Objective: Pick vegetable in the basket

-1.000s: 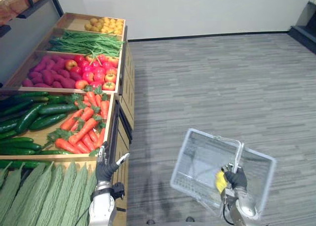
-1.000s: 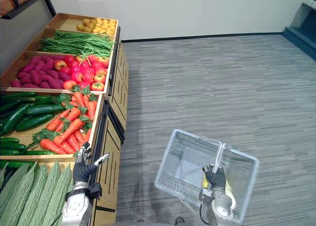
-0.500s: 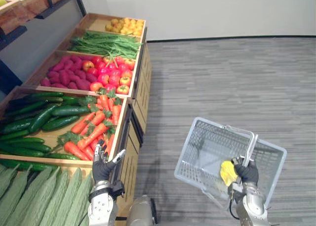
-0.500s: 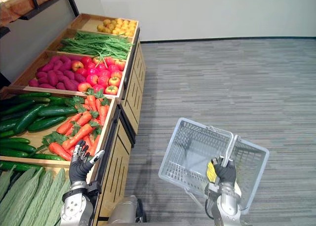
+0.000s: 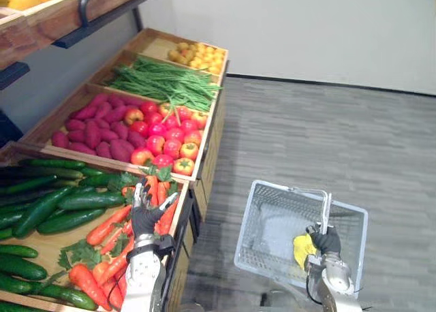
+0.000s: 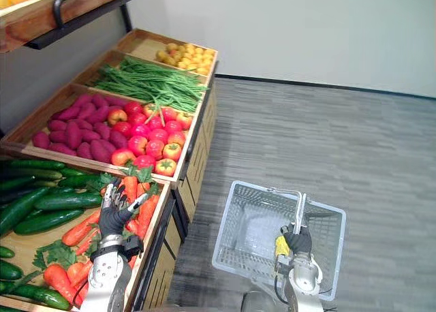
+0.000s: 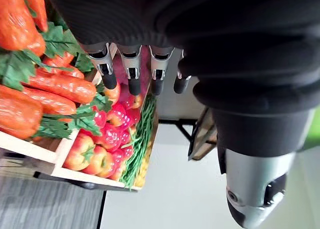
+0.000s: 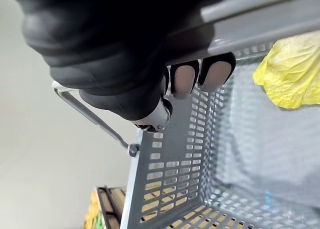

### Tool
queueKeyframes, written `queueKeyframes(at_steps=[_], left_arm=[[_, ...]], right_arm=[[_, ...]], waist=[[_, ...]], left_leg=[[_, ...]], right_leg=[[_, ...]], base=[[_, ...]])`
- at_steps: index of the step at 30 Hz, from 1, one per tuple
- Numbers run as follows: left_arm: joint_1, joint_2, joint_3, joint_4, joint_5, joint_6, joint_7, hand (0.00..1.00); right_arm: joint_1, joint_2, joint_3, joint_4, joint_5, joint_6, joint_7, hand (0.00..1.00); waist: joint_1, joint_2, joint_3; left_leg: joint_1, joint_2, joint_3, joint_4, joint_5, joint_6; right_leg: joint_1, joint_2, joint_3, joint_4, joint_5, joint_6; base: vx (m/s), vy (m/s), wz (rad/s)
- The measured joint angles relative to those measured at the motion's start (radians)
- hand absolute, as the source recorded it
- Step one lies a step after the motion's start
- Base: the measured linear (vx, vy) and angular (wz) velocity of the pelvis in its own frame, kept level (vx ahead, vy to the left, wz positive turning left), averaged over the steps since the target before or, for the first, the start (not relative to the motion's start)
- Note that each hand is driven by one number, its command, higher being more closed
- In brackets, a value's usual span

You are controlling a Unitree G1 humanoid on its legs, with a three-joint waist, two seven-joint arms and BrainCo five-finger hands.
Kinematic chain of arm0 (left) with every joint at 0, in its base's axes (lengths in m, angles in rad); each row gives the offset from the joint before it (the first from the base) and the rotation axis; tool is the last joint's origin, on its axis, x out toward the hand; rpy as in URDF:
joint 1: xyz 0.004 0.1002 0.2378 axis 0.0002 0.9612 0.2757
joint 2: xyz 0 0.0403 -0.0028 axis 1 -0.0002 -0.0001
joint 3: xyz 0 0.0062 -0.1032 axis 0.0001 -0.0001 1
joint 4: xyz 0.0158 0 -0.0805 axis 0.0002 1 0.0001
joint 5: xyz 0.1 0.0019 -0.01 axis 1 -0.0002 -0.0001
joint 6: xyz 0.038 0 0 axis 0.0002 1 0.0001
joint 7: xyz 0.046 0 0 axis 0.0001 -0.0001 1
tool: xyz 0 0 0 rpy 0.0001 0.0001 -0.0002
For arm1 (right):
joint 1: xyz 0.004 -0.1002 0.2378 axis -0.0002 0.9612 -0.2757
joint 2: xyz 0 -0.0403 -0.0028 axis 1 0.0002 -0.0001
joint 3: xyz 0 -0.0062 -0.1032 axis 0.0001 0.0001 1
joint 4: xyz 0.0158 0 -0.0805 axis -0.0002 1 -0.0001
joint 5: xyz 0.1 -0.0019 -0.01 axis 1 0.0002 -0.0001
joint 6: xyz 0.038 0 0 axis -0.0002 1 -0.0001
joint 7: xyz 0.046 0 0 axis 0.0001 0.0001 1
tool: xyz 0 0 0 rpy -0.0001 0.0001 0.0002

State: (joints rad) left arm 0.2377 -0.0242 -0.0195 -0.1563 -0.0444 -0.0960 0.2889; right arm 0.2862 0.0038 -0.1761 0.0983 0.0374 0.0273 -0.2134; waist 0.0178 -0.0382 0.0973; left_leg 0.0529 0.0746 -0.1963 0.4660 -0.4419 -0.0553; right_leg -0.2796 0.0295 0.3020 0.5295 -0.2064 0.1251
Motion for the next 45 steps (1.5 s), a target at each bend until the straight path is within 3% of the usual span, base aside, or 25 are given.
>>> queueKeyframes(at_steps=[1, 4, 7, 8, 11, 12, 15, 17, 18, 21, 22, 23, 25, 27, 29, 30, 31, 34, 36, 42, 45], left_arm=[[0.009, -0.035, -0.02, 0.013, 0.004, 0.007, 0.002, 0.0], [0.012, -0.035, -0.063, 0.011, 0.008, 0.002, -0.002, 0.0], [0.008, -0.042, -0.072, 0.011, 0.007, -0.001, -0.006, 0.0], [0.011, -0.042, -0.076, 0.009, 0.007, -0.004, -0.006, 0.0], [0.034, -0.04, -0.086, 0.009, 0.006, -0.006, -0.008, 0.0], [0.044, -0.022, -0.078, 0.001, 0.006, -0.006, -0.028, 0.0], [0.055, 0.003, -0.046, 0.001, 0.007, -0.007, -0.033, 0.0], [0.054, 0.02, -0.045, 0.001, 0.008, -0.007, -0.047, 0.0], [0.054, 0.029, -0.045, 0.003, 0.01, -0.006, -0.05, 0.0], [0.058, 0.039, -0.035, 0.008, 0.022, 0.005, -0.052, 0.0], [0.055, 0.049, -0.031, 0.006, 0.039, 0.005, -0.052, 0.0], [0.056, 0.055, -0.028, 0.008, 0.041, 0.005, -0.051, 0.0], [0.055, 0.067, -0.003, 0.01, 0.05, 0.005, -0.045, 0.0], [0.052, 0.07, -0.001, 0.025, 0.058, 0.005, -0.044, 0.0], [0.043, 0.068, -0.009, 0.052, 0.059, 0.006, -0.045, 0.0], [0.044, 0.067, -0.01, 0.053, 0.06, 0.006, -0.045, 0.0], [0.035, 0.065, -0.01, 0.07, 0.065, 0.007, -0.045, 0.0], [0.036, 0.034, -0.013, 0.077, 0.089, 0.013, -0.049, 0.0], [0.008, 0.028, -0.015, 0.075, 0.098, 0.011, -0.051, 0.0], [-0.021, 0.06, -0.02, 0.075, 0.151, 0.011, -0.07, 0.0], [-0.025, 0.099, -0.031, 0.079, 0.191, 0.011, -0.071, 0.0]], right_arm=[[-0.001, -0.024, -0.019, 0.025, 0.013, 0.001, -0.002, 1.0], [-0.002, -0.053, -0.021, 0.026, 0.044, 0.001, -0.005, 1.0], [0.023, -0.049, -0.026, 0.026, 0.082, 0.001, -0.008, 1.0], [0.038, -0.05, -0.028, 0.026, 0.091, -0.003, -0.008, 1.0], [0.059, -0.05, -0.043, 0.032, 0.093, -0.014, -0.007, 1.0], [0.059, -0.009, -0.108, 0.104, 0.109, -0.02, -0.026, 1.0], [0.044, 0.016, -0.127, 0.175, 0.109, -0.019, -0.027, 1.0], [0.032, 0.021, -0.145, 0.19, 0.109, -0.019, -0.026, 1.0], [0.032, 0.021, -0.153, 0.203, 0.108, -0.018, -0.025, 1.0], [0.027, 0.021, -0.186, 0.213, 0.108, -0.017, -0.025, 1.0], [0.03, 0.023, -0.223, 0.225, 0.109, -0.016, -0.034, 1.0], [0.031, 0.025, -0.246, 0.252, 0.11, -0.016, -0.041, 1.0], [0.031, 0.034, -0.268, 0.281, 0.117, -0.016, -0.048, 1.0], [0.045, 0.033, -0.279, 0.305, 0.118, -0.015, -0.048, 1.0], [0.067, 0.032, -0.279, 0.31, 0.118, -0.014, -0.049, 1.0], [0.077, 0.032, -0.279, 0.309, 0.119, -0.014, -0.049, 1.0], [0.08, 0.023, -0.284, 0.316, 0.121, -0.004, -0.049, 1.0], [0.106, -0.006, -0.338, 0.318, 0.124, 0.0, -0.056, 1.0], [0.113, -0.033, -0.341, 0.317, 0.125, 0.001, -0.054, 1.0], [0.121, -0.019, -0.337, 0.317, 0.127, 0.001, -0.036, 1.0], [0.119, -0.006, -0.316, 0.317, 0.127, -0.001, -0.02, 1.0]], waist=[[0.031, 0.039, -0.001], [0.053, 0.076, -0.012], [0.05, 0.076, -0.012], [0.05, 0.074, -0.013], [0.05, 0.073, -0.013], [0.053, 0.042, -0.011], [0.054, 0.018, -0.015], [0.053, 0.004, -0.014], [0.053, -0.013, -0.012], [0.051, -0.025, 0.001], [0.046, -0.038, 0.005], [0.031, -0.033, 0.009], [0.006, -0.034, 0.008], [-0.004, -0.032, 0.008], [-0.011, -0.036, 0.008], [-0.013, -0.047, 0.005], [-0.021, -0.045, 0.001], [-0.036, 0.022, -0.017], [-0.05, 0.042, -0.028], [-0.058, 0.025, -0.052], [-0.059, 0.005, -0.065]], left_leg=[[-0.005, 0.034, -0.071, 0.002, -0.006, -0.01], [-0.055, 0.056, -0.185, -0.001, 0.044, -0.054], [-0.093, 0.08, -0.212, -0.012, 0.137, -0.052], [-0.117, 0.094, -0.139, -0.008, 0.169, -0.034], [-0.183, 0.177, 0.252, 0.019, 0.195, 0.006], [-0.185, 0.219, 0.551, -0.007, 0.188, 0.016], [-0.187, 0.188, 0.551, -0.022, 0.187, 0.013], [-0.192, 0.177, 0.549, -0.033, 0.182, 0.004], [-0.187, 0.158, 0.546, -0.04, 0.17, 0.003], [-0.157, 0.127, 0.526, -0.047, 0.158, 0.013], [-0.14, 0.093, 0.487, -0.046, 0.146, 0.022], [-0.131, 0.082, 0.457, -0.043, 0.14, 0.032], [-0.126, 0.084, 0.408, -0.041, 0.136, 0.038], [-0.126, 0.084, 0.366, -0.046, 0.135, 0.038], [-0.138, 0.078, 0.345, -0.031, 0.121, 0.02], [-0.14, 0.066, 0.334, -0.006, 0.102, 0.008], [-0.146, 0.068, 0.315, 0.046, 0.073, -0.009], [-0.146, 0.104, 0.295, 0.053, 0.058, -0.025], [-0.128, 0.116, 0.299, 0.015, 0.067, -0.039], [-0.082, 0.112, 0.327, -0.058, 0.095, -0.038], [-0.083, 0.097, 0.34, -0.124, 0.142, -0.034]], right_leg=[[0.0, 0.023, -0.051, 0.044, -0.034, -0.028], [0.0, 0.013, -0.16, 0.053, -0.051, -0.052], [0.084, -0.025, -0.307, 0.005, -0.041, -0.069], [0.122, -0.047, -0.365, -0.03, -0.034, -0.082], [0.193, -0.087, -0.482, -0.12, -0.032, -0.086], [0.26, -0.128, -0.555, -0.22, -0.024, -0.084], [0.292, -0.139, -0.545, -0.283, 0.019, -0.065], [0.292, -0.145, -0.536, -0.3, 0.047, -0.07], [0.293, -0.17, -0.535, -0.288, 0.047, -0.07], [0.268, -0.209, -0.523, -0.16, 0.047, -0.069], [0.21, -0.24, -0.473, 0.019, 0.055, -0.077], [0.144, -0.23, -0.394, 0.145, 0.056, -0.091], [0.12, -0.169, -0.283, 0.168, -0.007, -0.064], [0.062, -0.097, -0.208, 0.106, -0.048, -0.045], [0.059, -0.078, -0.195, -0.02, -0.037, -0.05], [0.067, -0.081, -0.204, -0.072, -0.011, -0.07], [0.08, -0.08, -0.219, -0.072, 0.014, -0.045], [0.098, -0.056, -0.259, -0.084, -0.002, -0.062], [0.115, -0.047, -0.268, -0.109, 0.001, -0.067], [0.154, -0.045, -0.26, -0.179, 0.031, -0.071], [0.158, -0.05, -0.246, -0.258, 0.086, -0.068]], base=[[0.32, -0.359, 1.29], [0.24, -0.335, 1.13], [0.14, -0.275, 1.78], [0.05, -0.143, 1.7], [0.02, -0.012, 1.81], [-0.03, 0.243, 1.85], [-0.05, 0.221, 0.56], [-0.04, 0.17, 0.11], [-0.04, 0.192, 0.19], [-0.03, 0.171, 0.33], [0.01, 0.148, 0.64], [0.04, 0.13, 0.83], [0.1, 0.042, 0.79], [0.12, -0.015, 0.63], [0.09, -0.096, 0.47], [0.16, -0.203, 0.57], [0.19, -0.189, 0.45], [0.2, -0.113, 0.21], [0.16, -0.076, 0.03], [0.03, -0.007, -0.07], [-0.04, 0.029, -0.09]])
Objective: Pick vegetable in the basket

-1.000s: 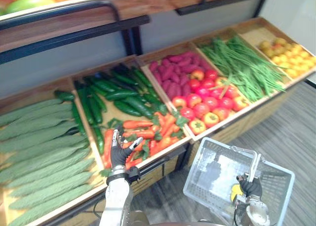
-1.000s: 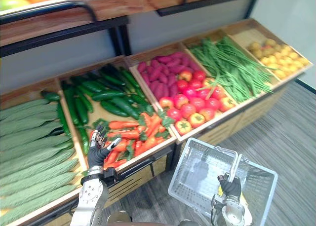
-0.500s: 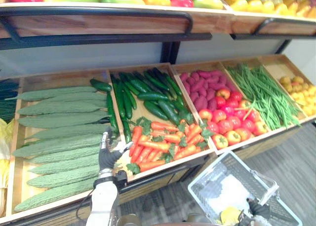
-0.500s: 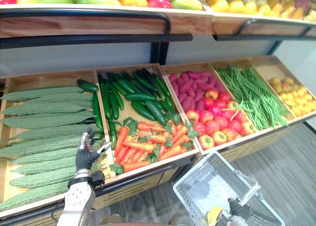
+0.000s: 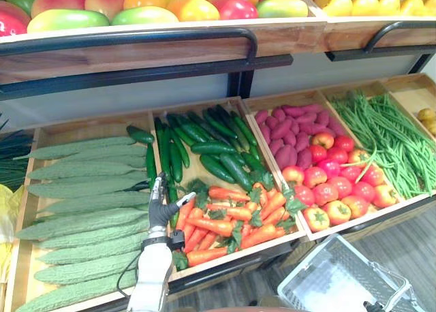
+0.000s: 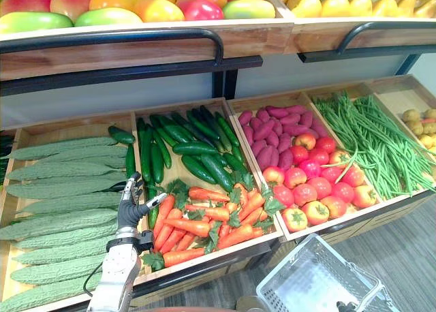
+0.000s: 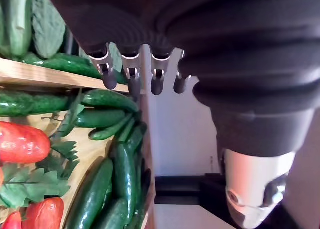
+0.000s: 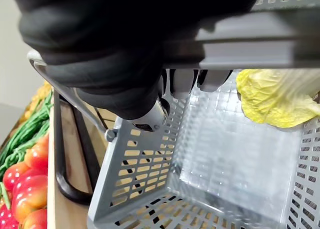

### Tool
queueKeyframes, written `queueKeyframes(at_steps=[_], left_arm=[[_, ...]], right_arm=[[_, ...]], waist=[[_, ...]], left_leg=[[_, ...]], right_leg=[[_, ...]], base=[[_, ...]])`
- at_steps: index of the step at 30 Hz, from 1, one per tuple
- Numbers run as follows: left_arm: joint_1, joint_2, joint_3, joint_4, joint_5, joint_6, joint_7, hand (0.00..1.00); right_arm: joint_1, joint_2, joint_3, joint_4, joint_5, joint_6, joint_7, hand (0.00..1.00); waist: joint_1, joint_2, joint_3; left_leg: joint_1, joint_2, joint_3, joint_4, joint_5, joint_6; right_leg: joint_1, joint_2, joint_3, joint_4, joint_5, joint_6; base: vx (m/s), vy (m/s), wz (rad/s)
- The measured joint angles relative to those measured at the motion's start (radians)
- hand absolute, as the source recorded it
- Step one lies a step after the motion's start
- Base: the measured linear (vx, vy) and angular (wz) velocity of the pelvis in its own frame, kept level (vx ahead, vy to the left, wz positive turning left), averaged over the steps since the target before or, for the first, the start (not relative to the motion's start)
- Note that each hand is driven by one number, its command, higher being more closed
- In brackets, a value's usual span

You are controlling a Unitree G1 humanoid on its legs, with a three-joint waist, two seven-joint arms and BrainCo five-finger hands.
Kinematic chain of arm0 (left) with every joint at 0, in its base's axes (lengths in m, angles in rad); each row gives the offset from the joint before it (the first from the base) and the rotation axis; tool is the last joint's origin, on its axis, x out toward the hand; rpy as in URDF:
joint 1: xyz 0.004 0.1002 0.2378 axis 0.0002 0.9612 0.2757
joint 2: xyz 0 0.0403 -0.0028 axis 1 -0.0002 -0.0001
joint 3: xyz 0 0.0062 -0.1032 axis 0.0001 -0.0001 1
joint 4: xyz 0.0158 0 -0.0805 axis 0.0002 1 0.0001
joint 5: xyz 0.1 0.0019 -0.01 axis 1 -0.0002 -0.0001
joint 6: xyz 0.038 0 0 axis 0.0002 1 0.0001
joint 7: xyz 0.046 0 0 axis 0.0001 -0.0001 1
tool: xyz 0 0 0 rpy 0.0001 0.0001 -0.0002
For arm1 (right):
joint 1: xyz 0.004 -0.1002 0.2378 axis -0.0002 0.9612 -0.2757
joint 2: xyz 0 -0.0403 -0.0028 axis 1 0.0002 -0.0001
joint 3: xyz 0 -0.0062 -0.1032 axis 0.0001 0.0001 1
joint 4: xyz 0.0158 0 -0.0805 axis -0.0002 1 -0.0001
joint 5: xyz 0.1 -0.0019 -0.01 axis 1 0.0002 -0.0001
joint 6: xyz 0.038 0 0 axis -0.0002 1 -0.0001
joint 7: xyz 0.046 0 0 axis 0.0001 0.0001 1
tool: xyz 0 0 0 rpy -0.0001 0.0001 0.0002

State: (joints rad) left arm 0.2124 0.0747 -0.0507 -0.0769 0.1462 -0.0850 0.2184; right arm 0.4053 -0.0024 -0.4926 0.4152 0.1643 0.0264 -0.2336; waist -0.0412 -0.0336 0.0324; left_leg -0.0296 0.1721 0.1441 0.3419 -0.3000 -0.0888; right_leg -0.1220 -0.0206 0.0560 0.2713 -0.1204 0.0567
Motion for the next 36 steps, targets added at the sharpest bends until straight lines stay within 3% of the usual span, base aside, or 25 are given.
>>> queueKeyframes(at_steps=[7, 9, 17, 26, 27, 36], left_arm=[[-0.095, 0.115, -0.076, 0.139, 0.156, 0.01, -0.025, 0.0], [-0.131, 0.16, -0.116, 0.184, 0.236, 0.012, -0.048, 0.0], [-0.302, 0.266, -0.222, 0.405, 0.536, 0.018, -0.09, 0.0], [-0.572, 0.311, -0.34, 0.598, 0.673, 0.037, -0.073, 0.0], [-0.585, 0.311, -0.35, 0.599, 0.679, 0.037, -0.073, 1.0], [-0.653, 0.3, -0.42, 0.632, 0.739, 0.031, -0.067, 1.0]], right_arm=[[-0.03, -0.007, 0.008, 0.021, -0.019, 0.0, 0.033, 1.0], [-0.071, -0.028, 0.022, 0.049, -0.023, 0.0, 0.045, 1.0], [-0.147, -0.073, 0.022, 0.093, -0.061, -0.001, 0.064, 1.0], [-0.222, -0.106, 0.086, 0.109, -0.057, -0.026, 0.067, 1.0], [-0.223, -0.106, 0.091, 0.108, -0.057, -0.03, 0.067, 1.0], [-0.222, -0.106, 0.112, 0.076, -0.054, -0.054, 0.083, 1.0]], waist=[[-0.005, -0.001, -0.004], [-0.022, 0.003, -0.001], [-0.058, 0.038, 0.033], [-0.11, 0.038, 0.1], [-0.109, 0.036, 0.102], [-0.109, 0.038, 0.136]], left_leg=[[0.007, -0.015, 0.049, -0.115, 0.065, -0.006], [0.003, -0.018, 0.072, -0.156, 0.09, -0.01], [0.016, -0.037, 0.096, -0.239, 0.14, -0.006], [-0.034, -0.052, 0.119, -0.264, 0.168, 0.002], [-0.042, -0.053, 0.122, -0.261, 0.168, 0.002], [-0.059, -0.051, 0.129, -0.234, 0.168, 0.002]], right_leg=[[-0.009, 0.001, 0.049, -0.125, 0.088, 0.0], [-0.029, 0.005, 0.074, -0.159, 0.117, -0.003], [-0.067, 0.006, 0.091, -0.173, 0.134, -0.002], [-0.134, -0.006, 0.123, -0.192, 0.173, 0.009], [-0.142, -0.006, 0.129, -0.193, 0.176, 0.01], [-0.158, -0.005, 0.138, -0.193, 0.191, 0.011]], base=[[-0.07, -0.003, -0.17], [-0.05, -0.016, -0.35], [0.01, -0.003, -0.12], [-0.02, 0.015, -0.08], [-0.07, 0.012, -0.12], [-0.02, 0.0, -0.03]])
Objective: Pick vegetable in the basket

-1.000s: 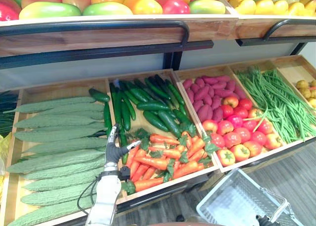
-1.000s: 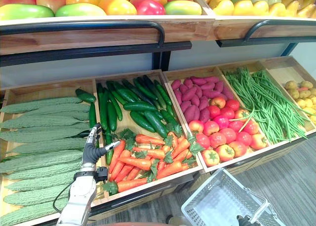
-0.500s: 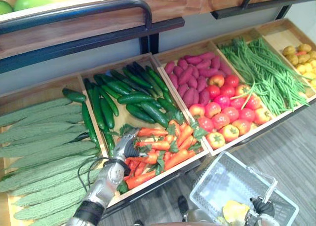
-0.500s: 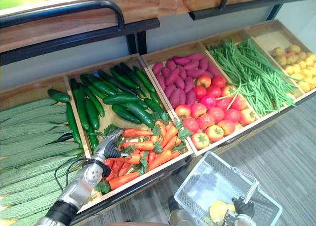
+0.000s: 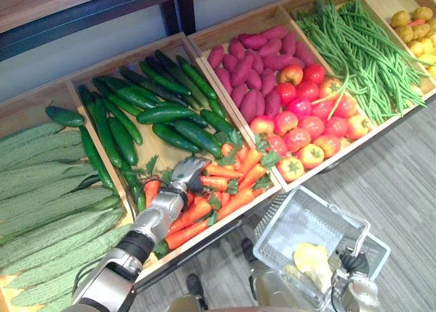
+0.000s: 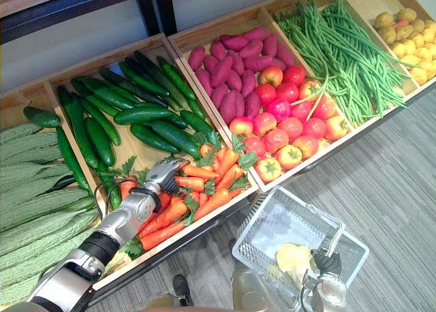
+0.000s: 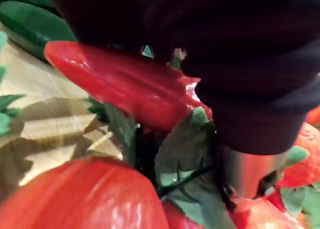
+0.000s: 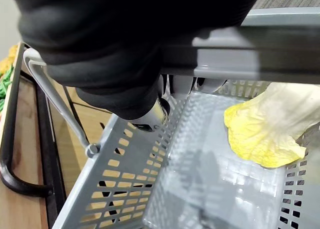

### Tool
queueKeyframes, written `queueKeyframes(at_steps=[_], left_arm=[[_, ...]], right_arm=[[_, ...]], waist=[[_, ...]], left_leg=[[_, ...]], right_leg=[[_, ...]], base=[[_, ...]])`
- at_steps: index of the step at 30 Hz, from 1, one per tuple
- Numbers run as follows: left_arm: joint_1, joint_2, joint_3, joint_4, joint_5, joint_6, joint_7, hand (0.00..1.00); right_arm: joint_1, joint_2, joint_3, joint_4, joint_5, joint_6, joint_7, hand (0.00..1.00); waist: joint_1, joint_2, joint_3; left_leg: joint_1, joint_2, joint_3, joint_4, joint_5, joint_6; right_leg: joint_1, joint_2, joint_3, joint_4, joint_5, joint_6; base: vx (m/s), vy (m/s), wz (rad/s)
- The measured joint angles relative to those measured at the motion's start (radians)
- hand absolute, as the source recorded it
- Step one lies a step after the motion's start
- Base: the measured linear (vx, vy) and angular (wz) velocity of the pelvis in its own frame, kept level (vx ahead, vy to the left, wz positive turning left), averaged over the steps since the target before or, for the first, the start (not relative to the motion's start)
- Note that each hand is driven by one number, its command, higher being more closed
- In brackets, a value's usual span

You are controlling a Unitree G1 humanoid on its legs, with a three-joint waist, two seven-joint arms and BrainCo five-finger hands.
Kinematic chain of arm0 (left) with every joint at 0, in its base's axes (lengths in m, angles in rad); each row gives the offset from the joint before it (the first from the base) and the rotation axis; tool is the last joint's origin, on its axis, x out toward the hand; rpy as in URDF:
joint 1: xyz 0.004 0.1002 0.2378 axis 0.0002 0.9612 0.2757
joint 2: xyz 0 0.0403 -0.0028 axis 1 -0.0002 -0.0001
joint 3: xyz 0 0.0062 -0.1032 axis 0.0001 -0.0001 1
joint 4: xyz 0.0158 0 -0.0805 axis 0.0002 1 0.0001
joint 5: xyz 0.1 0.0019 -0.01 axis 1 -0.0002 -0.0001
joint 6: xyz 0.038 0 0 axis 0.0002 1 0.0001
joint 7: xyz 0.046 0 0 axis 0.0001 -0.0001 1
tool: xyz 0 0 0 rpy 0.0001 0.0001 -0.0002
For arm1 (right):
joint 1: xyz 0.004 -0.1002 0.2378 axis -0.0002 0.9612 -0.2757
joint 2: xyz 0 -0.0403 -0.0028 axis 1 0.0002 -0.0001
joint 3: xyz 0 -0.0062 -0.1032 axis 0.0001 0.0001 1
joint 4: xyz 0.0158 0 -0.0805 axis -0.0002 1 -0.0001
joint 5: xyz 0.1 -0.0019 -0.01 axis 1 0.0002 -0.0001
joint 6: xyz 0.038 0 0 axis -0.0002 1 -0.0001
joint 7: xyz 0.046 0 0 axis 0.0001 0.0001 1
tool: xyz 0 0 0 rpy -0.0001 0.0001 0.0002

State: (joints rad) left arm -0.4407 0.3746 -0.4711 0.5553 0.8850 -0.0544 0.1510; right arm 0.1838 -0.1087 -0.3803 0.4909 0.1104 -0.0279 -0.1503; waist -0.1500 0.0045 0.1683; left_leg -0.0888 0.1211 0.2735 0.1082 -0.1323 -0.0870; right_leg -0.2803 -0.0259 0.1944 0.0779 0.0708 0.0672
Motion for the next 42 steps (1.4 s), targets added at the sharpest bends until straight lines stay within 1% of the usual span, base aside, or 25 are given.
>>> queueKeyframes(at_steps=[3, 9, 11, 12, 15, 18, 20, 21, 23, 24, 25, 27, 29, 30, 32, 33, 34, 35, 36, 37, 38, 39, 40, 41, 42], left_arm=[[0.011, 0.001, -0.001, 0.008, -0.011, 0.0, -0.017, 1.0], [0.04, 0.022, 0.007, -0.025, -0.052, 0.0, -0.019, 1.0], [0.08, 0.041, 0.058, -0.093, -0.074, 0.001, -0.016, 1.0], [0.085, 0.043, 0.072, -0.101, -0.085, 0.001, -0.016, 1.0], [0.142, 0.052, 0.16, -0.188, -0.131, 0.007, -0.005, 1.0], [0.214, 0.041, 0.253, -0.31, -0.204, 0.008, 0.042, 1.0], [0.29, 0.0, 0.335, -0.432, -0.262, 0.008, 0.079, 1.0], [0.33, -0.027, 0.366, -0.489, -0.289, 0.008, 0.097, 1.0], [0.376, -0.066, 0.391, -0.547, -0.329, 0.007, 0.114, 1.0], [0.417, -0.102, 0.411, -0.587, -0.356, 0.007, 0.121, 1.0], [0.436, -0.116, 0.415, -0.606, -0.37, 0.007, 0.126, 1.0], [0.494, -0.174, 0.43, -0.692, -0.428, 0.006, 0.14, 1.0], [0.521, -0.202, 0.438, -0.744, -0.454, 0.006, 0.145, 1.0], [0.545, -0.223, 0.438, -0.791, -0.479, 0.001, 0.158, 1.0], [0.552, -0.241, 0.438, -0.823, -0.5, -0.009, 0.161, 1.0], [0.551, -0.251, 0.439, -0.838, -0.509, -0.015, 0.163, 1.0], [0.551, -0.254, 0.439, -0.842, -0.517, -0.019, 0.165, 1.0], [0.551, -0.257, 0.44, -0.843, -0.529, -0.024, 0.175, 1.0], [0.552, -0.259, 0.445, -0.843, -0.544, -0.024, 0.184, 1.0], [0.553, -0.277, 0.448, -0.843, -0.56, -0.022, 0.189, 1.0], [0.557, -0.295, 0.47, -0.843, -0.571, -0.022, 0.194, 1.0], [0.56, -0.3, 0.483, -0.843, -0.575, -0.022, 0.2, 1.0], [0.571, -0.307, 0.497, -0.843, -0.582, -0.024, 0.205, 1.0], [0.586, -0.307, 0.517, -0.843, -0.593, -0.029, 0.208, 1.0], [0.589, -0.308, 0.526, -0.839, -0.6, -0.029, 0.212, 1.0]], right_arm=[[-0.001, -0.001, 0.005, 0.001, 0.001, -0.005, 0.0, 1.0], [-0.001, -0.001, 0.004, 0.018, 0.001, -0.005, -0.002, 1.0], [0.0, -0.005, 0.004, 0.036, 0.001, -0.005, -0.003, 1.0], [0.001, -0.005, 0.003, 0.039, 0.001, -0.005, -0.003, 1.0], [0.002, -0.005, 0.004, 0.041, 0.0, -0.004, -0.003, 1.0], [0.008, -0.004, 0.004, 0.041, -0.001, -0.004, -0.004, 1.0], [0.014, 0.002, -0.001, 0.041, -0.001, -0.004, -0.004, 1.0], [0.016, 0.006, -0.005, 0.041, -0.001, -0.004, -0.006, 1.0], [0.025, 0.007, -0.01, 0.041, -0.001, -0.001, -0.009, 1.0], [0.027, 0.011, -0.014, 0.041, -0.001, 0.002, -0.012, 1.0], [0.028, 0.016, -0.016, 0.038, -0.001, 0.003, -0.014, 1.0], [0.053, 0.042, -0.018, -0.008, -0.002, 0.014, -0.022, 1.0], [0.072, 0.059, -0.016, -0.053, -0.002, 0.019, -0.022, 1.0], [0.084, 0.068, -0.006, -0.093, -0.003, 0.033, -0.022, 1.0], [0.091, 0.072, 0.002, -0.128, -0.004, 0.038, -0.022, 1.0], [0.091, 0.074, 0.009, -0.151, -0.004, 0.038, -0.022, 1.0], [0.09, 0.074, 0.013, -0.161, -0.004, 0.039, -0.023, 1.0], [0.087, 0.075, 0.021, -0.177, -0.006, 0.039, -0.023, 1.0], [0.078, 0.079, 0.026, -0.188, -0.009, 0.039, -0.026, 1.0], [0.064, 0.082, 0.026, -0.192, -0.014, 0.038, -0.028, 1.0], [0.048, 0.083, 0.027, -0.192, -0.027, 0.039, -0.031, 1.0], [0.042, 0.083, 0.027, -0.192, -0.033, 0.039, -0.032, 1.0], [0.04, 0.082, 0.028, -0.191, -0.041, 0.038, -0.041, 1.0], [0.03, 0.073, 0.031, -0.171, -0.043, 0.034, -0.046, 1.0], [0.007, 0.053, 0.041, -0.15, -0.043, 0.035, -0.047, 1.0]], waist=[[0.0, 0.004, 0.019], [-0.003, 0.007, 0.021], [-0.003, 0.008, 0.021], [-0.001, 0.008, 0.021], [-0.001, 0.008, 0.021], [0.002, 0.008, 0.021], [0.005, 0.007, 0.02], [0.013, 0.007, 0.018], [0.03, 0.007, 0.018], [0.032, 0.006, 0.018], [0.036, 0.005, 0.016], [0.07, 0.001, 0.01], [0.079, 0.001, 0.01], [0.086, 0.0, 0.007], [0.094, 0.0, 0.007], [0.109, -0.005, 0.001], [0.114, -0.006, -0.003], [0.116, -0.012, -0.01], [0.123, -0.023, -0.013], [0.138, -0.029, -0.014], [0.141, -0.028, -0.012], [0.139, -0.029, -0.013], [0.138, -0.038, -0.02], [0.136, -0.072, -0.04], [0.128, -0.074, -0.041]], left_leg=[[0.013, -0.001, -0.002, 0.0, 0.0, 0.0], [0.028, -0.004, -0.023, -0.004, 0.0, 0.0], [0.039, -0.004, -0.026, -0.005, 0.0, 0.0], [0.042, -0.004, -0.028, -0.006, 0.0, 0.0], [0.061, -0.004, -0.031, -0.007, 0.0, 0.0], [0.069, -0.004, -0.04, -0.005, 0.0, 0.0], [0.072, -0.003, -0.054, -0.006, 0.0, 0.0], [0.075, -0.001, -0.053, -0.005, 0.0, 0.0], [0.088, 0.001, -0.049, -0.004, 0.0, 0.0], [0.102, 0.003, -0.046, 0.0, -0.001, -0.001], [0.108, 0.004, -0.042, 0.002, -0.002, -0.002], [0.101, 0.023, -0.02, 0.06, -0.039, -0.005], [0.099, 0.038, 0.0, 0.102, -0.062, -0.004], [0.092, 0.055, 0.013, 0.156, -0.092, -0.005], [0.069, 0.073, 0.018, 0.213, -0.119, -0.001], [0.05, 0.083, 0.033, 0.252, -0.138, 0.001], [0.042, 0.088, 0.038, 0.268, -0.143, 0.004], [0.022, 0.096, 0.045, 0.295, -0.148, 0.011], [0.016, 0.1, 0.068, 0.307, -0.148, 0.013], [0.014, 0.114, 0.103, 0.319, -0.146, 0.019], [0.022, 0.135, 0.127, 0.319, -0.148, 0.021], [0.032, 0.14, 0.139, 0.316, -0.146, 0.019], [0.055, 0.139, 0.157, 0.311, -0.143, 0.012], [0.074, 0.113, 0.174, 0.33, -0.144, 0.011], [0.07, 0.107, 0.172, 0.331, -0.146, 0.013]], right_leg=[[0.015, -0.002, -0.003, -0.003, 0.001, 0.001], [0.047, -0.01, -0.026, -0.023, 0.003, 0.003], [0.062, -0.011, -0.03, -0.029, 0.003, 0.003], [0.066, -0.011, -0.031, -0.03, 0.003, 0.003], [0.087, -0.011, -0.034, -0.031, 0.003, 0.003], [0.108, -0.011, -0.038, -0.032, 0.003, 0.003], [0.121, -0.011, -0.042, -0.037, 0.002, 0.003], [0.123, -0.01, -0.04, -0.036, 0.002, 0.003], [0.134, -0.008, -0.035, -0.036, 0.003, 0.003], [0.148, -0.005, -0.033, -0.036, 0.003, 0.003], [0.153, -0.004, -0.031, -0.036, 0.003, 0.003], [0.157, 0.008, -0.011, -0.027, 0.003, 0.003], [0.169, 0.014, -0.006, -0.025, 0.003, 0.003], [0.171, 0.027, 0.001, -0.014, 0.003, 0.004], [0.168, 0.036, 0.006, -0.005, 0.004, 0.007], [0.148, 0.043, 0.018, 0.006, 0.008, 0.012], [0.138, 0.044, 0.016, 0.008, 0.01, 0.015], [0.118, 0.036, -0.015, 0.008, 0.008, 0.027], [0.096, 0.008, -0.093, 0.02, -0.003, 0.024], [0.063, -0.03, -0.22, 0.067, -0.031, 0.002], [0.025, -0.074, -0.324, 0.219, -0.079, -0.037], [0.02, -0.095, -0.364, 0.298, -0.11, -0.045], [0.026, -0.149, -0.425, 0.434, -0.17, -0.045], [0.027, -0.2, -0.509, 0.462, -0.218, -0.047], [0.027, -0.198, -0.556, 0.462, -0.218, -0.06]], base=[[-0.02, 0.011, 0.01], [0.0, 0.02, 0.09], [0.01, 0.026, 0.07], [0.01, 0.024, 0.04], [-0.01, 0.013, 0.02], [-0.05, 0.011, 0.08], [-0.06, -0.002, 0.13], [-0.04, -0.003, 0.05], [-0.01, 0.003, -0.05], [0.0, 0.01, -0.06], [-0.01, 0.017, -0.15], [-0.04, 0.022, -0.28], [-0.05, 0.024, -0.23], [-0.07, 0.039, -0.26], [-0.08, 0.049, -0.25], [-0.09, 0.052, -0.29], [-0.12, 0.054, -0.32], [-0.1, 0.028, -0.33], [-0.15, 0.024, -0.54], [-0.21, -0.031, -0.67], [-0.18, -0.033, -0.55], [-0.1, -0.07, -0.42], [0.09, -0.081, -0.46], [0.08, -0.114, -0.6], [-0.01, -0.107, -0.85]])
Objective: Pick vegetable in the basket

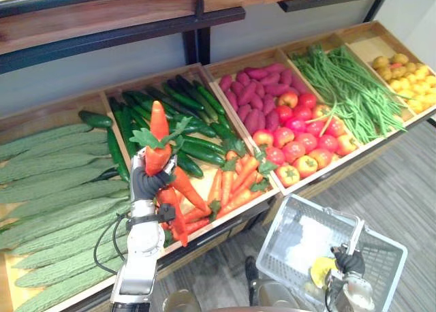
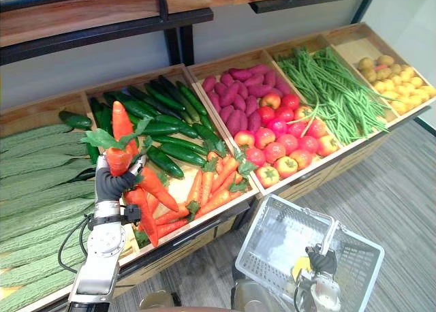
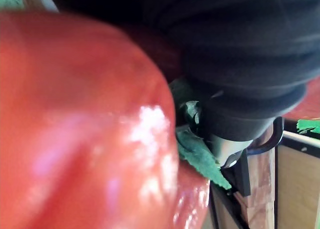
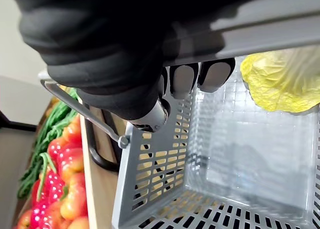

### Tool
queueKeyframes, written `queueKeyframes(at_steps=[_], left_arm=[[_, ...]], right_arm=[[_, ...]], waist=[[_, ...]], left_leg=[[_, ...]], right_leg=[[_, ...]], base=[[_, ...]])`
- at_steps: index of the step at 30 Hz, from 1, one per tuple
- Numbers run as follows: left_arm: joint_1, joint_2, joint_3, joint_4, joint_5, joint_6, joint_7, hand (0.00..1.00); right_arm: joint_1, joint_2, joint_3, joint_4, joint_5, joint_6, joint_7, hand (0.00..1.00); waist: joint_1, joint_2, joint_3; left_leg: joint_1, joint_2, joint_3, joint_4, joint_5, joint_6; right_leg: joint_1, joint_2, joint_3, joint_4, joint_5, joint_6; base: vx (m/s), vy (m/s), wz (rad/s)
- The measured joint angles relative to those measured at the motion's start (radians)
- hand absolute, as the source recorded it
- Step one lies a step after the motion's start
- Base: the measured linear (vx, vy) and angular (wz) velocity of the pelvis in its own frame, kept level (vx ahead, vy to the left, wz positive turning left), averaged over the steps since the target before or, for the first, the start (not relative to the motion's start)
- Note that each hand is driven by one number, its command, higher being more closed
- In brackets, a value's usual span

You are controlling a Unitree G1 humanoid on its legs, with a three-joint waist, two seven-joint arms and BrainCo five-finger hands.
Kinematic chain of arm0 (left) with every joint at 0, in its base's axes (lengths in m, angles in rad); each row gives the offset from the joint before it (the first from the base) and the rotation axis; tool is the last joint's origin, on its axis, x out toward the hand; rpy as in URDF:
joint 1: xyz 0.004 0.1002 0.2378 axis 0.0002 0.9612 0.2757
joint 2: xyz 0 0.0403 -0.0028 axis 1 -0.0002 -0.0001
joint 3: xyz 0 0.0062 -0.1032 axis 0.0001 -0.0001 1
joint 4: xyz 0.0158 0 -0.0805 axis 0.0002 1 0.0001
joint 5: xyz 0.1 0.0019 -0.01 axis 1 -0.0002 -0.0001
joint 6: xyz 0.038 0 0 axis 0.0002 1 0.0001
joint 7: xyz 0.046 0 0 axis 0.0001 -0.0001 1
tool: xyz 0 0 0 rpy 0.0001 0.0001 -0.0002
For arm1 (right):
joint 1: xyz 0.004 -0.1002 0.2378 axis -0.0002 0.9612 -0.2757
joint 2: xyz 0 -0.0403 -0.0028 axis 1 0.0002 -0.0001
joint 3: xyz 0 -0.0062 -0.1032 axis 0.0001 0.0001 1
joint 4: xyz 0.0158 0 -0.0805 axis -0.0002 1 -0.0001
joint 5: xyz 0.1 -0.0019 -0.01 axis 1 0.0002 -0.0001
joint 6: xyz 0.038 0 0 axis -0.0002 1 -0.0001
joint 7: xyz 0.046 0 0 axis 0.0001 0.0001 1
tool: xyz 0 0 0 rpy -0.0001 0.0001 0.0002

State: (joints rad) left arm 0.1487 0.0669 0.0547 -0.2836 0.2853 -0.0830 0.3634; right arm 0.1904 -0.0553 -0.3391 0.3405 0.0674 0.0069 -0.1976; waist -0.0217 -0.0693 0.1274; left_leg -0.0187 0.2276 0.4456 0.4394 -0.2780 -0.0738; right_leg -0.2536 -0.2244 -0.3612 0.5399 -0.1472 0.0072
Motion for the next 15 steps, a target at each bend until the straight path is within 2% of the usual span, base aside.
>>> queueKeyframes(at_steps=[1, 2, 3, 4, 5, 6, 7, 8, 9, 10, 11, 12, 13, 14, 15], left_arm=[[-0.003, -0.007, 0.011, 0.009, -0.011, 0.0, 0.008, 1.0], [-0.01, -0.007, 0.016, 0.011, -0.013, -0.005, 0.006, 1.0], [-0.014, -0.012, 0.026, 0.018, -0.016, -0.014, 0.007, 1.0], [-0.017, -0.01, 0.034, 0.028, -0.017, -0.013, 0.009, 1.0], [-0.013, -0.007, 0.036, 0.03, -0.018, -0.013, 0.009, 1.0], [-0.012, -0.004, 0.036, 0.031, -0.019, -0.013, 0.01, 1.0], [-0.021, -0.006, 0.029, 0.056, -0.021, -0.014, 0.013, 1.0], [-0.026, -0.008, 0.012, 0.069, -0.024, -0.014, 0.011, 1.0], [-0.046, -0.008, -0.023, 0.089, -0.031, -0.016, 0.011, 1.0], [-0.061, -0.008, -0.035, 0.105, -0.034, -0.016, 0.01, 1.0], [-0.094, -0.008, -0.068, 0.142, -0.039, -0.016, 0.009, 1.0], [-0.106, -0.007, -0.088, 0.16, -0.041, -0.016, 0.009, 1.0], [-0.105, -0.006, -0.089, 0.16, -0.044, -0.016, 0.009, 1.0], [-0.1, -0.012, -0.092, 0.158, -0.06, -0.018, 0.01, 1.0], [-0.1, -0.016, -0.094, 0.158, -0.06, -0.018, 0.01, 1.0]], right_arm=[[-0.056, -0.036, 0.03, 0.05, 0.0, 0.0, -0.003, 1.0], [-0.135, -0.052, 0.041, 0.106, -0.002, 0.001, -0.003, 1.0], [-0.167, -0.041, 0.037, 0.127, -0.004, 0.001, -0.01, 1.0], [-0.198, -0.036, 0.052, 0.141, -0.01, -0.001, -0.015, 1.0], [-0.21, -0.037, 0.066, 0.157, -0.023, 0.0, -0.016, 1.0], [-0.214, -0.037, 0.074, 0.159, -0.03, 0.002, -0.016, 1.0], [-0.232, -0.048, 0.088, 0.163, -0.039, 0.005, -0.017, 1.0], [-0.228, -0.053, 0.093, 0.163, -0.041, 0.007, -0.017, 1.0], [-0.221, -0.052, 0.1, 0.163, -0.041, 0.022, -0.018, 1.0], [-0.215, -0.051, 0.105, 0.163, -0.04, 0.026, -0.018, 1.0], [-0.197, -0.05, 0.11, 0.155, -0.039, 0.026, -0.021, 1.0], [-0.185, -0.045, 0.136, 0.14, -0.039, 0.027, -0.027, 1.0], [-0.185, -0.043, 0.142, 0.138, -0.039, 0.027, -0.032, 1.0], [-0.184, -0.036, 0.166, 0.105, -0.04, 0.028, -0.048, 1.0], [-0.193, -0.032, 0.18, 0.084, -0.039, 0.027, -0.061, 1.0]], waist=[[-0.018, 0.001, 0.003], [0.01, 0.042, -0.017], [0.024, 0.05, -0.015], [0.011, 0.046, -0.019], [0.012, 0.035, -0.017], [0.016, 0.024, -0.023], [0.017, 0.056, -0.01], [0.002, 0.077, -0.015], [-0.018, 0.082, -0.014], [-0.022, 0.082, -0.014], [-0.035, 0.085, -0.013], [-0.051, 0.083, -0.012], [-0.052, 0.083, -0.012], [-0.045, 0.087, -0.003], [-0.02, 0.098, 0.004]], left_leg=[[-0.011, -0.016, -0.003, -0.026, -0.013, 0.002], [-0.017, -0.042, 0.012, -0.087, -0.007, 0.022], [-0.01, -0.027, 0.051, -0.117, 0.009, 0.029], [0.005, -0.017, 0.135, -0.123, 0.019, 0.033], [0.027, -0.019, 0.196, -0.114, 0.022, 0.025], [0.037, -0.017, 0.231, -0.106, 0.016, 0.017], [0.052, 0.016, 0.28, -0.097, 0.018, 0.016], [0.056, 0.031, 0.298, -0.1, 0.024, 0.008], [0.074, 0.051, 0.318, -0.099, 0.032, -0.004], [0.086, 0.061, 0.329, -0.097, 0.033, -0.007], [0.104, 0.088, 0.338, -0.073, 0.035, -0.007], [0.089, 0.114, 0.245, 0.013, 0.051, 0.053], [0.079, 0.117, 0.213, 0.039, 0.055, 0.081], [0.019, 0.081, -0.018, 0.126, 0.021, 0.139], [-0.014, -0.019, -0.25, 0.129, -0.034, 0.09]], right_leg=[[-0.006, 0.033, 0.004, -0.065, 0.038, -0.024], [0.001, 0.111, 0.045, -0.255, 0.118, 0.001], [-0.003, 0.095, -0.026, -0.225, 0.083, -0.051], [-0.003, -0.009, -0.189, -0.032, -0.031, -0.095], [0.05, -0.078, -0.255, 0.009, -0.071, -0.043], [0.083, -0.09, -0.269, -0.027, -0.093, 0.016], [0.088, -0.044, -0.256, -0.09, -0.048, 0.018], [0.092, -0.001, -0.24, -0.134, -0.026, 0.002], [0.093, 0.037, -0.21, -0.163, -0.016, -0.012], [0.097, 0.054, -0.193, -0.176, -0.013, -0.017], [0.112, 0.096, -0.162, -0.21, -0.003, -0.03], [0.134, 0.15, -0.102, -0.258, 0.014, -0.046], [0.138, 0.158, -0.087, -0.268, 0.019, -0.049], [0.156, 0.189, -0.005, -0.316, 0.043, -0.061], [0.16, 0.21, 0.075, -0.341, 0.055, -0.079]], base=[[-0.18, -0.04, -1.5], [-0.18, 0.016, -1.98], [-0.14, 0.048, -2.22], [-0.04, 0.004, -1.95], [-0.04, -0.049, -1.65], [0.01, -0.13, -1.71], [0.0, -0.134, -1.34], [0.05, -0.153, -1.36], [0.08, -0.11, -0.87], [0.1, -0.142, -1.0], [0.08, -0.182, -1.17], [0.07, -0.21, -1.08], [0.04, -0.221, -1.52], [0.04, -0.089, -1.96], [0.04, -0.013, -2.23]])
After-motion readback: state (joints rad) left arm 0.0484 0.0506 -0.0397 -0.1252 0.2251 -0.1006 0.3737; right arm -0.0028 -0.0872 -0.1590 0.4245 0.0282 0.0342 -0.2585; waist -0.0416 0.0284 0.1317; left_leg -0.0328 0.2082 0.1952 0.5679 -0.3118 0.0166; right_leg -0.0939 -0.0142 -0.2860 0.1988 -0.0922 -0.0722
